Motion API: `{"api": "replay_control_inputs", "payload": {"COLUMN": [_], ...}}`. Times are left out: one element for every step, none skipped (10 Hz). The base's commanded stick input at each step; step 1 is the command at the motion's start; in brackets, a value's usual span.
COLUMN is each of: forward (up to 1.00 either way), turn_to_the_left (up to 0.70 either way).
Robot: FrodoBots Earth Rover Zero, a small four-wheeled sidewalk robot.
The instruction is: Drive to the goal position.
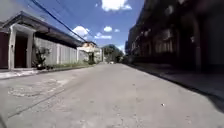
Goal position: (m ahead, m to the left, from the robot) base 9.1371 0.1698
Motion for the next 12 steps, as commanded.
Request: {"api": "replay_control_inputs", "payload": {"forward": [1.0,1.0,1.0,1.0,1.0,1.0,1.0,1.0,1.0,1.0,1.0,1.0], "turn_to_the_left": [0.0,0.0,0.0,0.0,0.0,0.0,0.0,0.0,0.0,0.0,0.0,0.0]}}
